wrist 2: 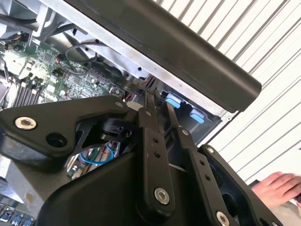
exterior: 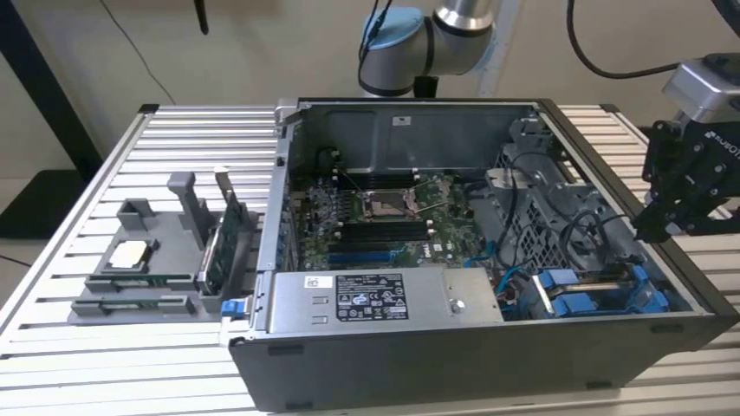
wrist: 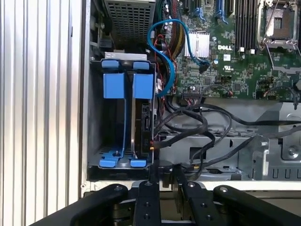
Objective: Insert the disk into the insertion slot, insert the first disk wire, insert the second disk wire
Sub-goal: 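Insert the second disk wire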
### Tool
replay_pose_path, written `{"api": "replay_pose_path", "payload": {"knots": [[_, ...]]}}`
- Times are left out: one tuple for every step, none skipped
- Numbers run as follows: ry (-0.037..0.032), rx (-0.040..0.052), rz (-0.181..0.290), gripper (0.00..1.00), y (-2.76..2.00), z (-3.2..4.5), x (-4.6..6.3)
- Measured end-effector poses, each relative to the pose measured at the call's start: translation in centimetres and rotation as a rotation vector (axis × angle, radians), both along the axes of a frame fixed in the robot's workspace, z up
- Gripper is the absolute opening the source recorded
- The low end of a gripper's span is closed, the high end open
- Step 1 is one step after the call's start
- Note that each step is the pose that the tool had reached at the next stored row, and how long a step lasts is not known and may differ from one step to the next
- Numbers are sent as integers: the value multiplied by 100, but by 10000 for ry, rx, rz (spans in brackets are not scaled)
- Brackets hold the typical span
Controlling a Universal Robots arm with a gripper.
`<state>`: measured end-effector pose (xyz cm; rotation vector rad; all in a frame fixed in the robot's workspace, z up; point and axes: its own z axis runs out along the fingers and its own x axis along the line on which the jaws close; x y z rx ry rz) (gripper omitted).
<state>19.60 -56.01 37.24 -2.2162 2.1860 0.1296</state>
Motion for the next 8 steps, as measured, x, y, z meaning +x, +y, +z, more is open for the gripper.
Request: {"api": "replay_pose_path", "payload": {"knots": [[0,24,-18,26,0,-3,1],[1,49,-32,24,0,-7,1],[1,66,-43,24,1,-10,1],[1,79,-55,24,1,-12,2],[0,91,-68,17,1,-14,2],[1,102,-80,17,1,-15,2],[1,105,-91,17,1,-16,2],[0,106,-94,17,0,-16,2]]}}
